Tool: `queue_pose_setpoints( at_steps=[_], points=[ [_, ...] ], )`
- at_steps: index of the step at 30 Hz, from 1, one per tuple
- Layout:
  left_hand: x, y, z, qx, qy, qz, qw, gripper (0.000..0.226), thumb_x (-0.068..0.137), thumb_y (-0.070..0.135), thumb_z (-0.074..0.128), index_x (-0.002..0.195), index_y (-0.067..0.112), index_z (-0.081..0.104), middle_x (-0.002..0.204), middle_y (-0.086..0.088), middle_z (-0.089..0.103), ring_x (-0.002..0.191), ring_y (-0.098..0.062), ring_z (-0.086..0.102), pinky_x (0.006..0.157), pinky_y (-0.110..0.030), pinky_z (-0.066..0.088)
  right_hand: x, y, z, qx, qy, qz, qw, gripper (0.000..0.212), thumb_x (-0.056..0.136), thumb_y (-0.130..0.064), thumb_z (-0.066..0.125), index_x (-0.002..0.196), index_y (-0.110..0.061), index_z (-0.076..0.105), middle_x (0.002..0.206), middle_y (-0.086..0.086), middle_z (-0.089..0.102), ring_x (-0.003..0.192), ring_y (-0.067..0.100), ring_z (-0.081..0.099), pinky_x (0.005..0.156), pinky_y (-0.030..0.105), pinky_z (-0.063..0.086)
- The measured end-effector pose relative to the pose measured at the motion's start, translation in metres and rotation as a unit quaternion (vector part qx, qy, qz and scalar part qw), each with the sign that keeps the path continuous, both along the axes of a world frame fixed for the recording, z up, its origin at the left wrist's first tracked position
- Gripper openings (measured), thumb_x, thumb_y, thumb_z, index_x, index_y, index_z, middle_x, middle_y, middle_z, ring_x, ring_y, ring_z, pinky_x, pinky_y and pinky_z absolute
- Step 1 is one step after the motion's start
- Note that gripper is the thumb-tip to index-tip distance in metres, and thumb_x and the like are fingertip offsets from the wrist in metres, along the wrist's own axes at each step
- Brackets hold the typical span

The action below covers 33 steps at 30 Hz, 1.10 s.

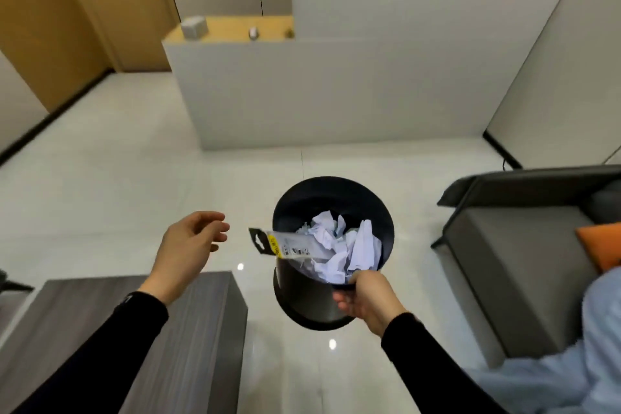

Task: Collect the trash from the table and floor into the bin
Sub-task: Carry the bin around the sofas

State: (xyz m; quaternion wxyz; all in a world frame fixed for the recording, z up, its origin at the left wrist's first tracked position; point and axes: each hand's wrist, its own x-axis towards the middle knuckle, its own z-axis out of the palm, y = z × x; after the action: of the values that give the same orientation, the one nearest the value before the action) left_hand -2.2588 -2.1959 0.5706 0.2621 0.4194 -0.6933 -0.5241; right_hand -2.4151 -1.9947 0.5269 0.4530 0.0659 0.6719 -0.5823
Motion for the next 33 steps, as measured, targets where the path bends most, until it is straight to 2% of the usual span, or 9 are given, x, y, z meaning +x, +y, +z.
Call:
queue_pose_setpoints(
  at_steps=[4, 8, 13, 16, 20, 28, 33],
  points=[
    [-0.022, -0.028, 0.045, 0.017, 0.018, 0.003, 1.000, 0.013, 0.088, 0.009, 0.053, 0.093, 0.011, 0.065, 0.086, -0.006, 0.070, 0.078, -0.022, 0.064, 0.065, -0.028, 0.050, -0.047, -0.031, 0.068, -0.023, 0.045, 0.006, 0.999, 0.025, 0.093, -0.001, 0.029, 0.077, -0.007, 0.047, 0.067, 0.014, 0.056, 0.053, 0.021, 0.053, 0.034, 0.018, 0.045],
    [-0.036, -0.070, 0.050, 0.012, 0.027, 0.009, 1.000, 0.012, 0.088, 0.008, 0.055, 0.090, 0.011, 0.066, 0.085, -0.009, 0.072, 0.077, -0.025, 0.065, 0.064, -0.030, 0.051, -0.093, -0.074, 0.107, -0.046, 0.086, 0.018, 0.995, 0.023, 0.091, 0.001, 0.030, 0.078, -0.006, 0.048, 0.070, 0.016, 0.056, 0.053, 0.024, 0.055, 0.034, 0.019, 0.048],
    [-0.069, -0.163, 0.055, -0.030, 0.042, 0.020, 0.998, 0.012, 0.087, 0.010, 0.057, 0.089, 0.013, 0.069, 0.079, -0.005, 0.075, 0.077, -0.025, 0.068, 0.065, -0.032, 0.051, -0.147, -0.163, 0.134, -0.078, 0.097, 0.029, 0.992, 0.020, 0.090, 0.002, 0.031, 0.080, -0.004, 0.047, 0.071, 0.016, 0.055, 0.054, 0.025, 0.056, 0.033, 0.020, 0.048],
    [-0.102, -0.228, 0.068, -0.051, 0.062, 0.033, 0.996, 0.014, 0.087, 0.010, 0.057, 0.087, 0.016, 0.069, 0.076, -0.003, 0.075, 0.075, -0.023, 0.067, 0.064, -0.031, 0.051, -0.175, -0.232, 0.146, -0.088, 0.095, 0.039, 0.991, 0.017, 0.090, 0.002, 0.031, 0.092, -0.002, 0.047, 0.073, 0.017, 0.056, 0.054, 0.025, 0.058, 0.034, 0.021, 0.049],
    [-0.142, -0.302, 0.077, -0.056, 0.027, 0.003, 0.998, 0.013, 0.089, 0.013, 0.055, 0.087, 0.017, 0.068, 0.079, -0.004, 0.074, 0.076, -0.022, 0.067, 0.064, -0.029, 0.051, -0.207, -0.321, 0.162, -0.099, 0.095, 0.067, 0.988, 0.019, 0.091, 0.001, 0.030, 0.103, -0.001, 0.045, 0.070, 0.016, 0.057, 0.052, 0.023, 0.058, 0.035, 0.021, 0.050],
    [-0.182, -0.435, 0.073, -0.050, 0.064, 0.146, 0.986, 0.015, 0.089, 0.013, 0.053, 0.085, 0.013, 0.067, 0.079, -0.008, 0.071, 0.072, -0.025, 0.064, 0.062, -0.031, 0.049, -0.266, -0.489, 0.156, -0.093, 0.093, 0.172, 0.976, 0.019, 0.092, -0.002, 0.030, 0.106, -0.004, 0.043, 0.071, 0.016, 0.057, 0.047, 0.020, 0.059, 0.036, 0.022, 0.051],
    [-0.180, -0.512, 0.052, -0.070, 0.056, 0.236, 0.968, 0.015, 0.089, 0.012, 0.054, 0.087, 0.015, 0.068, 0.077, -0.006, 0.073, 0.073, -0.025, 0.066, 0.062, -0.032, 0.051, -0.301, -0.599, 0.137, -0.091, 0.087, 0.271, 0.954, 0.022, 0.093, -0.004, 0.030, 0.079, -0.009, 0.046, 0.069, 0.016, 0.059, 0.043, 0.017, 0.059, 0.038, 0.022, 0.052]
  ],
)
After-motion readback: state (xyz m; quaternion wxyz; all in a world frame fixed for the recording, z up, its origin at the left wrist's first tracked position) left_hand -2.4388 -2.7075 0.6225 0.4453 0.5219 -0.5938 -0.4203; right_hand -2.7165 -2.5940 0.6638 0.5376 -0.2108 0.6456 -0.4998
